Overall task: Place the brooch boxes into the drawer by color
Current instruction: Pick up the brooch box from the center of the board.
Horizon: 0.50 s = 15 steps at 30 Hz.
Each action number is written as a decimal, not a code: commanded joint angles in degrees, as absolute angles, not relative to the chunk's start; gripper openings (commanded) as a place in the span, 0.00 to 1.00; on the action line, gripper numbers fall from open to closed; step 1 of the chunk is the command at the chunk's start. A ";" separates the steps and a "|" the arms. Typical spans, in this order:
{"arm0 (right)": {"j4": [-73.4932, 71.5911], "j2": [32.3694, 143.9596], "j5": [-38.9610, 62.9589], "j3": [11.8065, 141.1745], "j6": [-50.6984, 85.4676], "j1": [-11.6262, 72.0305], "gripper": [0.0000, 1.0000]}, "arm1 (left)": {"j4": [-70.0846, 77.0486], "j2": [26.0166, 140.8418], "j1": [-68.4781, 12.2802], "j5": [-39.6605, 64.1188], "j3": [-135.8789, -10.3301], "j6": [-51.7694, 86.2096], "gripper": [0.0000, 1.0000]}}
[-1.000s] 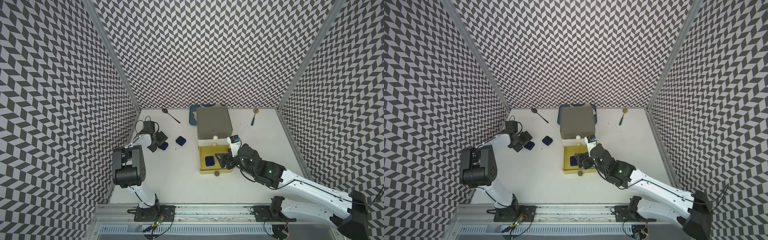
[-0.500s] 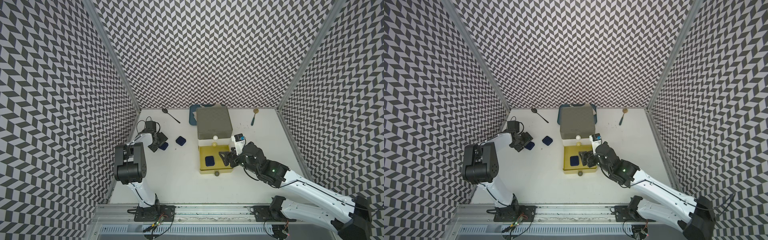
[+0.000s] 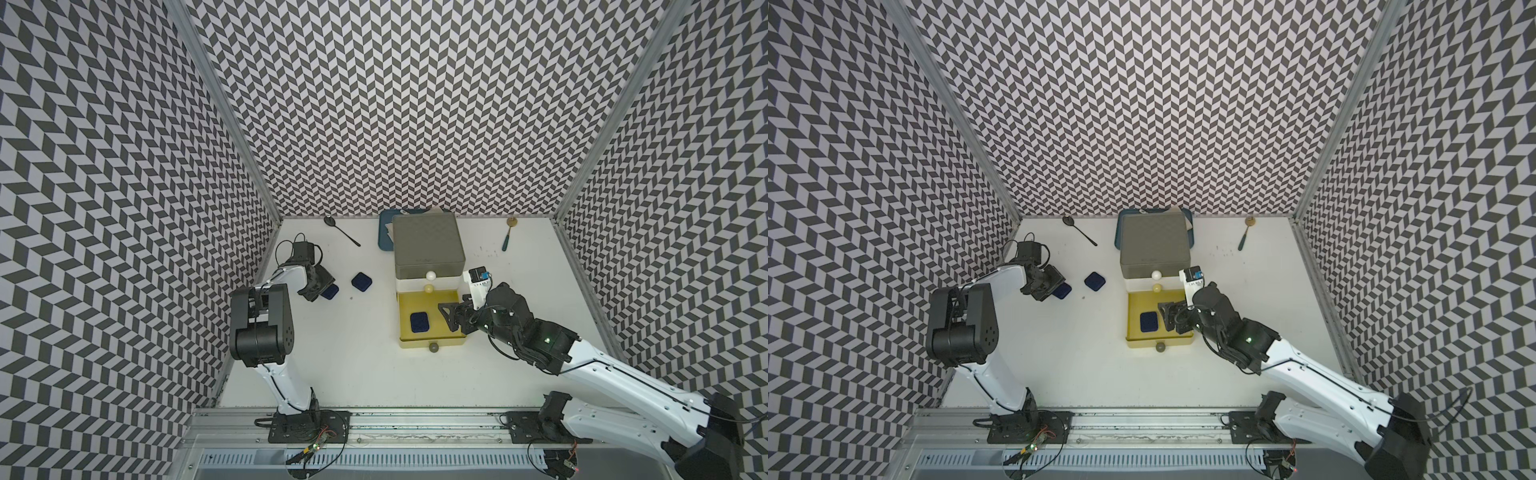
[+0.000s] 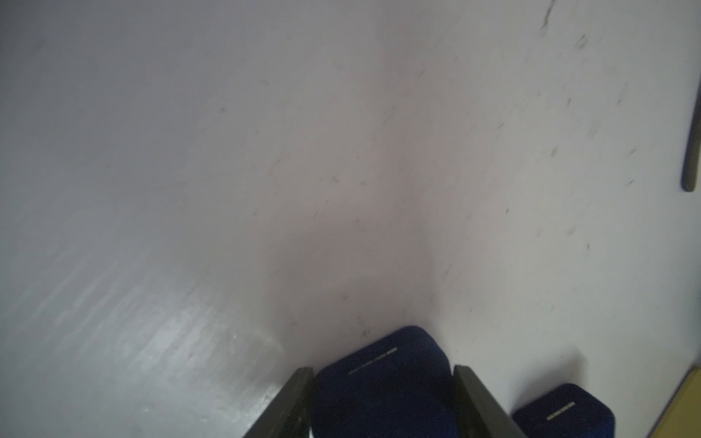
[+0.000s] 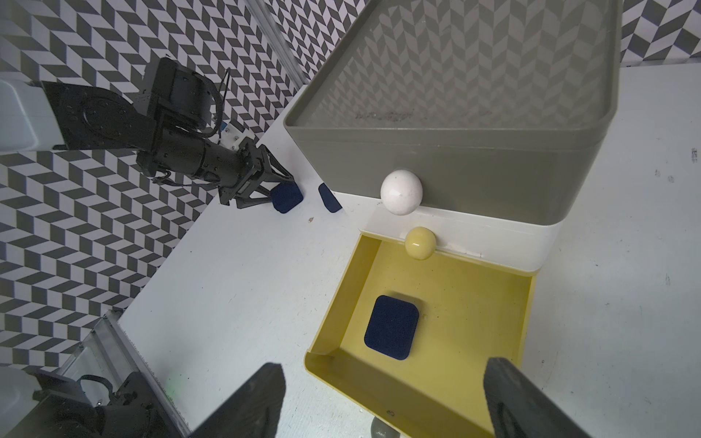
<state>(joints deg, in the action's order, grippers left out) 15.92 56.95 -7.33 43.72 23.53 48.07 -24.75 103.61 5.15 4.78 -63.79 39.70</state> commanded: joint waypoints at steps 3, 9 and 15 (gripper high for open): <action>15.03 56.34 -7.03 44.38 23.20 47.74 0.86 | -25.66 104.68 4.32 4.31 -65.13 39.02 0.44; 15.37 56.64 -6.95 44.69 23.08 47.79 0.86 | -25.75 102.66 3.48 4.36 -65.39 37.95 0.37; 15.38 57.12 -6.41 45.08 23.09 47.72 0.86 | -25.96 96.81 1.79 4.45 -65.52 35.51 0.37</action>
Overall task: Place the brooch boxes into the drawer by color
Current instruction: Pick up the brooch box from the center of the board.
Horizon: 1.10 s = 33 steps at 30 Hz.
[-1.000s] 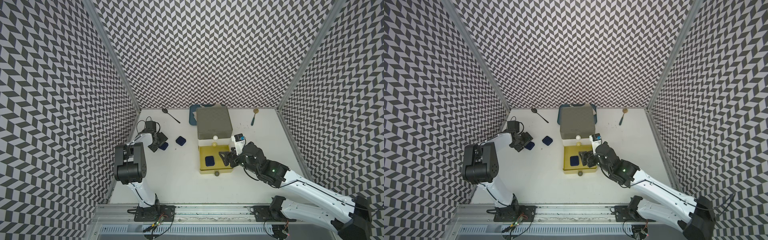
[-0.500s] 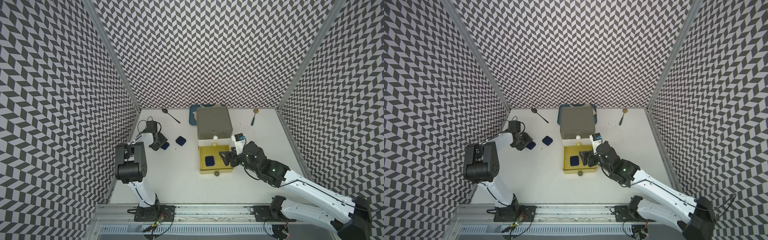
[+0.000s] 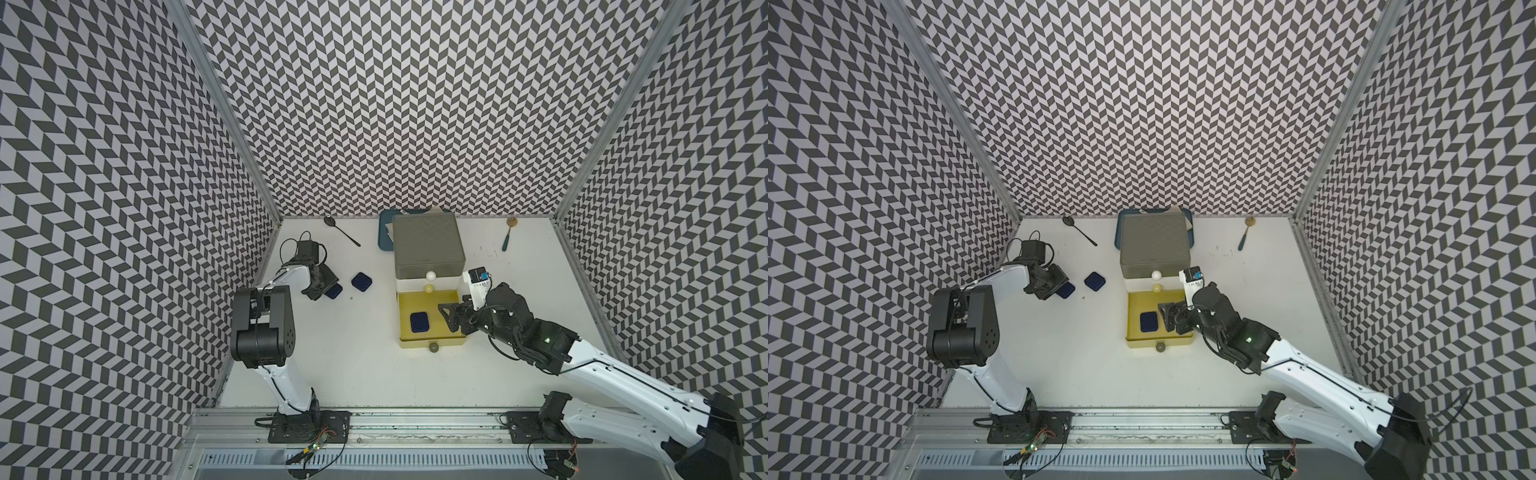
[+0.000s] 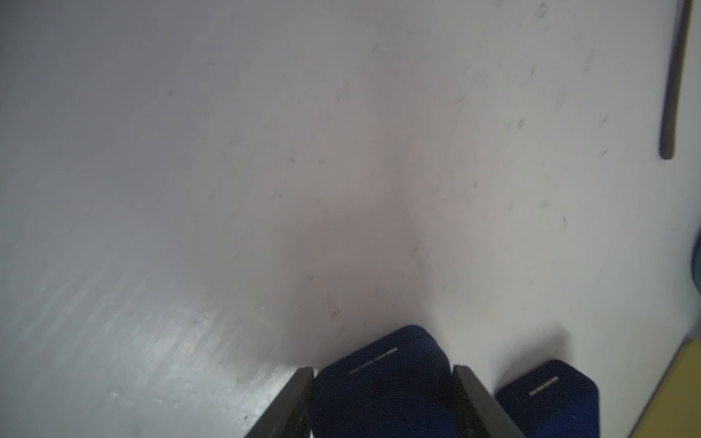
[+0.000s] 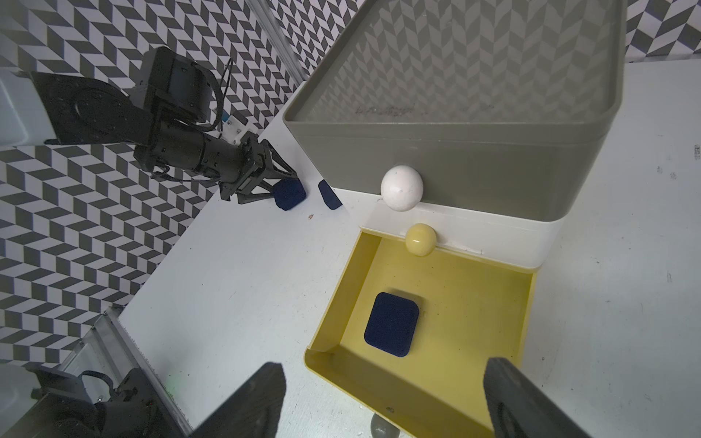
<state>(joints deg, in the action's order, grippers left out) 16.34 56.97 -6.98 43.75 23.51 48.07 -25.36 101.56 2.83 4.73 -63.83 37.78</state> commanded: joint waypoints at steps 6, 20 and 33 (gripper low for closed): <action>14.43 57.62 -3.50 45.53 23.76 47.76 0.86 | -26.19 89.09 -1.16 5.23 -63.61 33.60 0.37; 9.64 60.29 21.76 51.92 20.65 47.79 0.88 | -28.25 71.13 -13.80 10.11 -61.49 29.38 0.37; 6.30 63.11 21.37 56.44 25.09 47.70 0.87 | -26.76 63.74 -23.21 16.67 -62.04 30.15 0.39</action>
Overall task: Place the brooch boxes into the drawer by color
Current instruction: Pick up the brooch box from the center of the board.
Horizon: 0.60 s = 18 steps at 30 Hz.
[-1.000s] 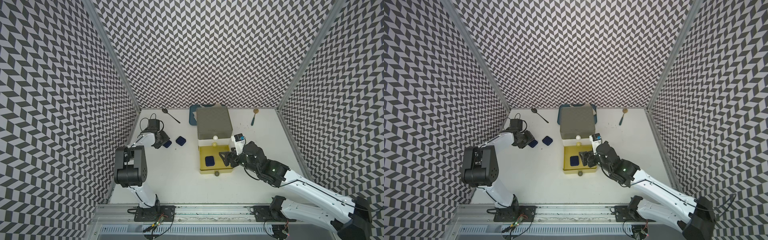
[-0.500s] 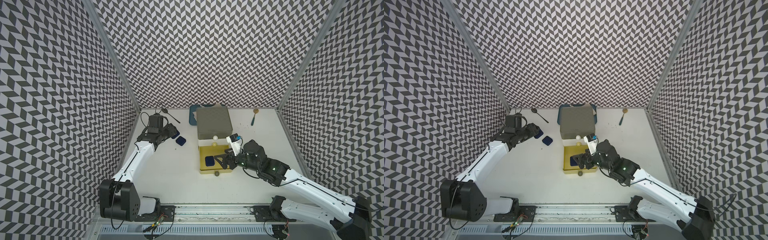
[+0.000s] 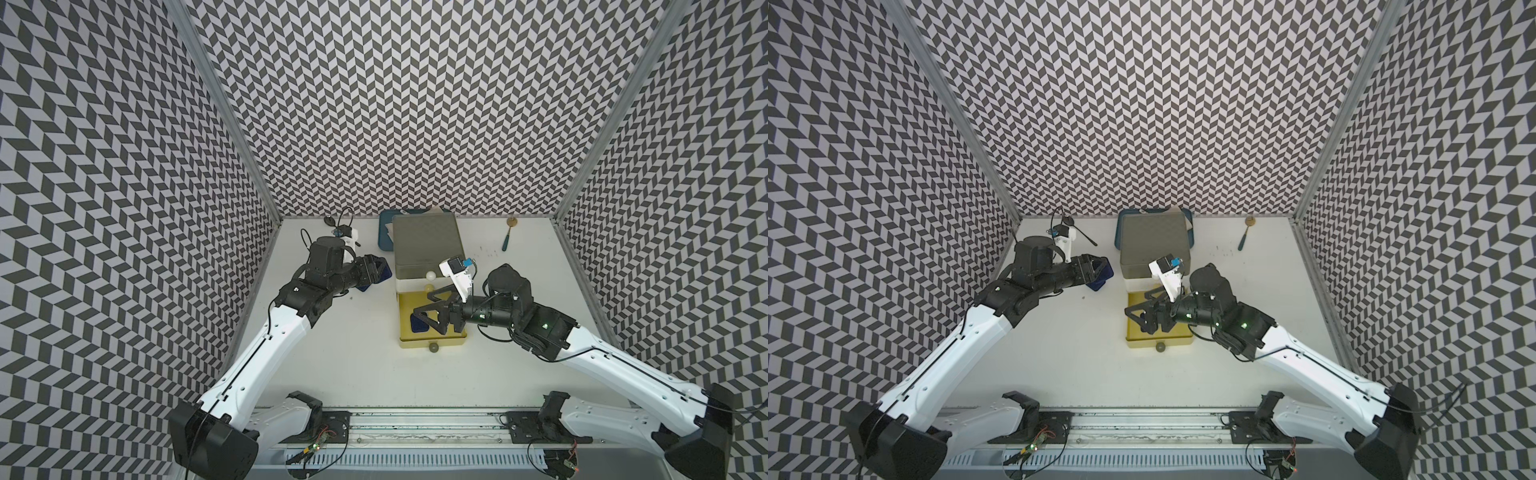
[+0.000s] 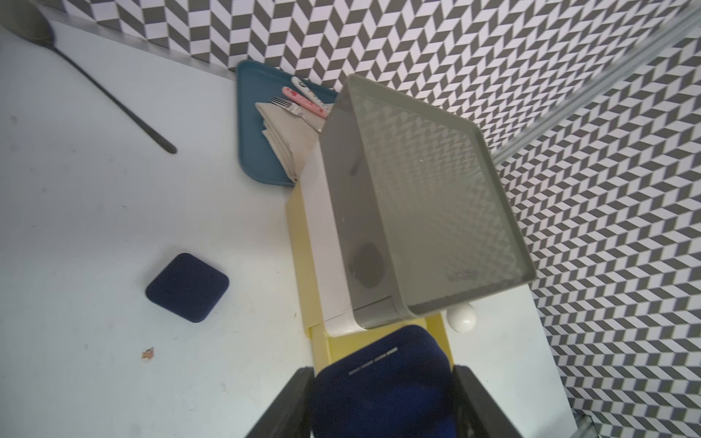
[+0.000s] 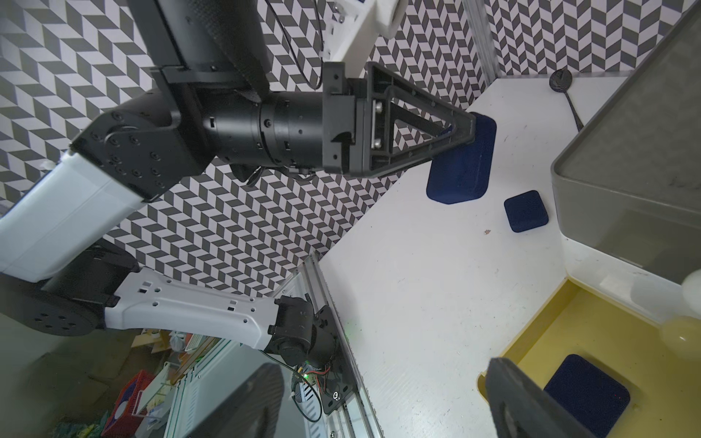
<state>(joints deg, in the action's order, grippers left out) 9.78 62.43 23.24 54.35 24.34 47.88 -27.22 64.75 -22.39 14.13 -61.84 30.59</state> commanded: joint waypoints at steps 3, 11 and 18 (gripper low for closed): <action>7.10 64.71 20.35 58.25 23.21 47.70 0.87 | -26.63 63.17 -24.68 17.95 -62.22 30.33 0.39; 6.63 69.96 19.82 61.61 21.86 47.65 0.82 | -27.51 61.42 -27.33 18.76 -63.27 30.49 0.39; 4.26 72.41 19.56 61.96 23.32 47.73 0.75 | -27.51 60.32 -28.13 19.33 -63.58 30.96 0.40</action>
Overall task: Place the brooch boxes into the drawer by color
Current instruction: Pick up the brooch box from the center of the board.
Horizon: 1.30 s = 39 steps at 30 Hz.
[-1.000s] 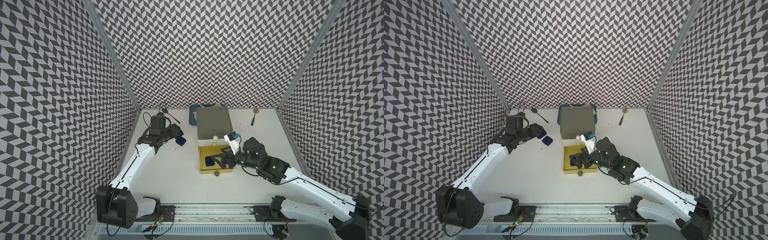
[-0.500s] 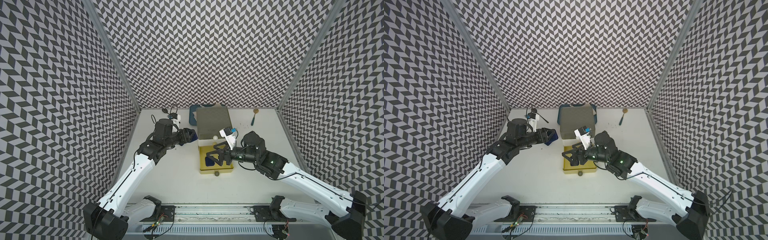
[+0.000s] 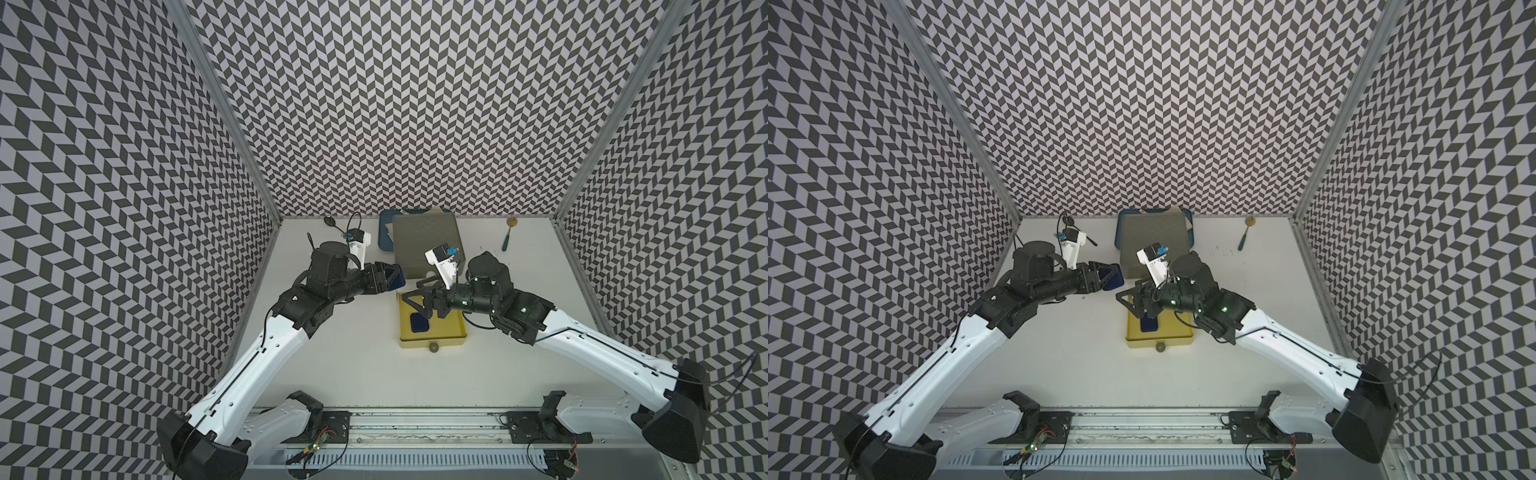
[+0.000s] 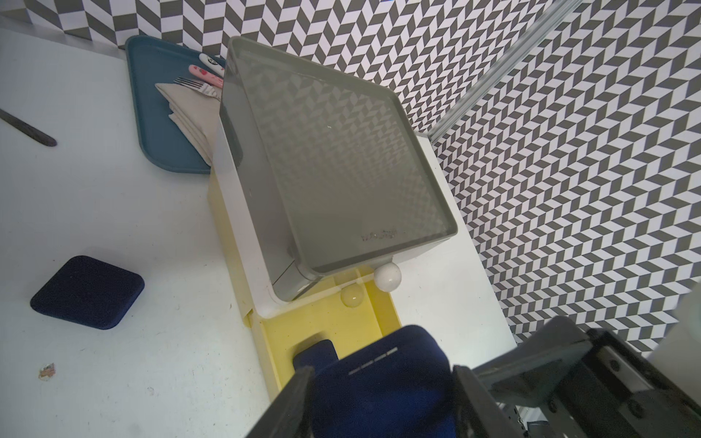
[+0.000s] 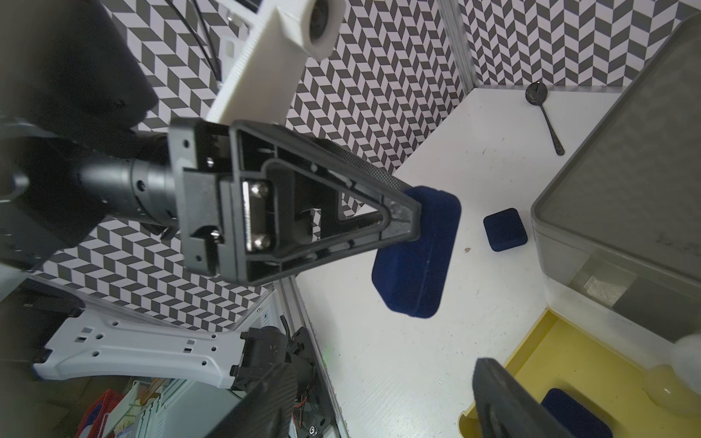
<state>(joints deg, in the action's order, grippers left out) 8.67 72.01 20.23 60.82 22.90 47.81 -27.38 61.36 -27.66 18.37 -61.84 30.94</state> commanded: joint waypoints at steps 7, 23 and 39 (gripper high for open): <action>3.62 74.82 19.93 63.23 23.73 47.74 0.67 | -27.24 60.12 -28.91 18.81 -62.97 31.44 0.40; 2.44 76.86 19.34 64.78 25.13 47.67 0.50 | -28.30 59.85 -29.76 18.46 -64.05 30.95 0.39; 2.12 78.31 18.55 65.30 26.19 47.69 0.40 | -29.18 59.59 -29.90 17.95 -64.79 30.52 0.39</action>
